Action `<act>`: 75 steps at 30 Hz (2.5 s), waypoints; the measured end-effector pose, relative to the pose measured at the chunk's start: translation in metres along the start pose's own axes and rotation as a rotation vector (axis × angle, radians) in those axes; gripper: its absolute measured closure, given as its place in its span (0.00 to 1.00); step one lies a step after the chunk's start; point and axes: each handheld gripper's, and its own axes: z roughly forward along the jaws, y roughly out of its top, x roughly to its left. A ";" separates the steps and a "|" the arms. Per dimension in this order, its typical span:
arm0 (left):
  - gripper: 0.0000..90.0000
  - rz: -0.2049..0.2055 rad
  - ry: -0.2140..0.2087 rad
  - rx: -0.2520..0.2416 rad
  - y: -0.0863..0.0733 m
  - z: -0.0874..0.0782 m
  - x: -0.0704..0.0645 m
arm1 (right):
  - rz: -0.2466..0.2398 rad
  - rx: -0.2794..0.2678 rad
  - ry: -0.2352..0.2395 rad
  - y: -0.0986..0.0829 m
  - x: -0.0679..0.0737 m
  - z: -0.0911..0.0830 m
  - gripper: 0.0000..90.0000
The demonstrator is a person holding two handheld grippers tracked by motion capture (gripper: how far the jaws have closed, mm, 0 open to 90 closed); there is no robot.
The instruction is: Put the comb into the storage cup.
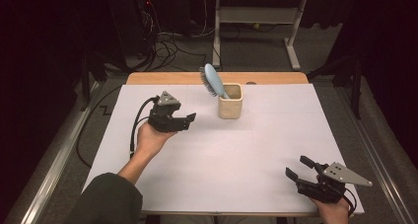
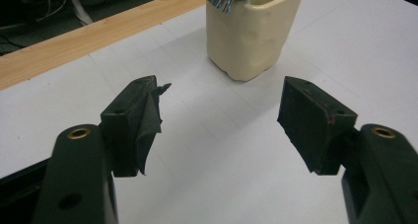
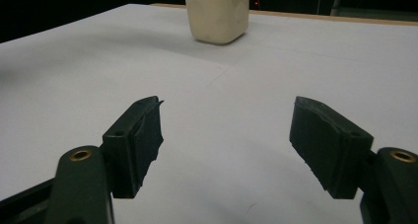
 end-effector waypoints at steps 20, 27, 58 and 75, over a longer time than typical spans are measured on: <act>0.37 -0.003 -0.003 -0.045 -0.018 -0.023 0.002 | 0.004 -0.005 -0.012 0.000 -0.001 -0.001 0.32; 0.37 -0.015 -0.002 -0.056 -0.022 -0.029 0.003 | 0.006 -0.008 -0.012 0.000 -0.001 -0.001 0.32; 0.38 -0.050 0.015 -0.095 -0.043 -0.047 0.009 | 0.001 -0.004 -0.008 0.000 0.000 -0.001 0.32; 0.38 -0.069 0.042 -0.118 -0.054 -0.058 0.015 | 0.001 -0.004 -0.008 0.000 0.000 -0.001 0.32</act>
